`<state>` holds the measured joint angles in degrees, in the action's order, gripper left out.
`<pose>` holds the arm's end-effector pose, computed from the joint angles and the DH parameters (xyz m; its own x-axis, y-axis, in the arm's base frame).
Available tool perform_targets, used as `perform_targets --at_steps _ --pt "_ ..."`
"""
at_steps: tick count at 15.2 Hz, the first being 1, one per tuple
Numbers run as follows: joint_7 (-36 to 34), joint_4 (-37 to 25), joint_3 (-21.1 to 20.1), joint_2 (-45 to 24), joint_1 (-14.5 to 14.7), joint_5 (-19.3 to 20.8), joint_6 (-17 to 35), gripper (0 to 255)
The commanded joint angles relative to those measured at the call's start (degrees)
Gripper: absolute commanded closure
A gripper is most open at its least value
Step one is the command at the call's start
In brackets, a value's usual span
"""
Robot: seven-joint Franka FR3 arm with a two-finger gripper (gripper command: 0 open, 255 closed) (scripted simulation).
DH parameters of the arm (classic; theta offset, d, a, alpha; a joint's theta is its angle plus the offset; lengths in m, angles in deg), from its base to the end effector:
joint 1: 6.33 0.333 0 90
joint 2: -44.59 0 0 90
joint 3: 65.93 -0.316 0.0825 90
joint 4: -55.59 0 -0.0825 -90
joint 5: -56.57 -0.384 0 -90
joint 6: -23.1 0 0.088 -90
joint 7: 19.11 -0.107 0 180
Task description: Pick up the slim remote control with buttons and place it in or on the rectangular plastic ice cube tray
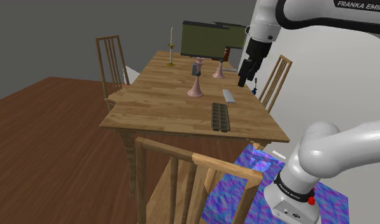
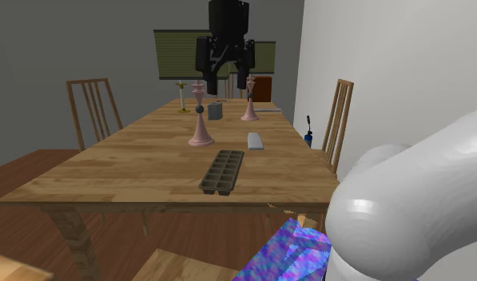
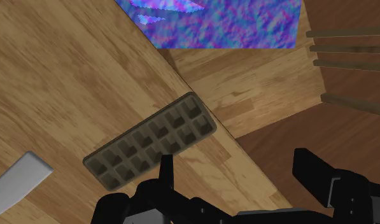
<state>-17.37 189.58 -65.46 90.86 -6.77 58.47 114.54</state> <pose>0.3038 -0.0092 0.6077 0.9978 0.0175 0.0640 0.0156 -0.9995 0.0292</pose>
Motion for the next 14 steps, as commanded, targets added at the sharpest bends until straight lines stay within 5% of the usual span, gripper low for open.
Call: perform_targets --at_steps 1,14 --pt "0.0 0.0 0.0 0.0 0.0 0.0 0.0 0" --pt "-4.05 -6.26 6.66 -22.82 -6.55 2.06 15.46 0"
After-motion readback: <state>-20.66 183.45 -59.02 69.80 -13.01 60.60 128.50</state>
